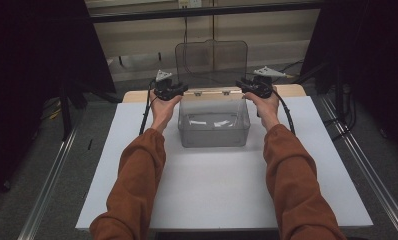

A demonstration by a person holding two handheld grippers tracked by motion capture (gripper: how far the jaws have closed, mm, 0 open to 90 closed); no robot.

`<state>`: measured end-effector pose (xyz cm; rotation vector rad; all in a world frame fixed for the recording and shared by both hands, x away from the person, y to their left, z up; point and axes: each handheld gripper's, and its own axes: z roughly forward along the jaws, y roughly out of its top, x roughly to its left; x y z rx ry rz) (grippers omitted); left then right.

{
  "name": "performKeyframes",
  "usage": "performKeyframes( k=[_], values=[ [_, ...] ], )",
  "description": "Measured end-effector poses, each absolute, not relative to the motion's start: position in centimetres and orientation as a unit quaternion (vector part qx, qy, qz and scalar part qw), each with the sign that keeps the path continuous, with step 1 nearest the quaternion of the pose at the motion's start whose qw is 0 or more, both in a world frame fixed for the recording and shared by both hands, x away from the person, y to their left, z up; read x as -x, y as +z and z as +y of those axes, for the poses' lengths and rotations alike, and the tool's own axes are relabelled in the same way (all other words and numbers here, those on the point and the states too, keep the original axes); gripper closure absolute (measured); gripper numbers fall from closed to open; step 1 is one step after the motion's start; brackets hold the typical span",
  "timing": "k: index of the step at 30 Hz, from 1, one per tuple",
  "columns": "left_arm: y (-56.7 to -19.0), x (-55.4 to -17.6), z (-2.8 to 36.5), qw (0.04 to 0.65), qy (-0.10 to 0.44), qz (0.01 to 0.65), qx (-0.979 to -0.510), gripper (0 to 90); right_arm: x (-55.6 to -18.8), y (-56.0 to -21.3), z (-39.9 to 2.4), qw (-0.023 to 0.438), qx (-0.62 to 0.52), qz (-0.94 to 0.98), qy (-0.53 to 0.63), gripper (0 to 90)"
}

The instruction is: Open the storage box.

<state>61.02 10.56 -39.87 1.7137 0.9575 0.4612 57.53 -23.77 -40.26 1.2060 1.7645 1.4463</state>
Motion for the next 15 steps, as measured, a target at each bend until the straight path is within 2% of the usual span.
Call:
performKeyframes(
  k=[11,15],
  values=[
    [-39.61,-61.38,10.57,0.524,0.177,0.417,-0.721,67.5,-57.87,-40.49,-23.87,0.252,-0.475,0.644,0.544,68.2],
    [-39.70,-61.36,10.37,0.521,0.182,0.418,-0.722,64.7,-58.15,-40.23,-23.74,0.246,-0.483,0.650,0.533,67.4]
  ],
)
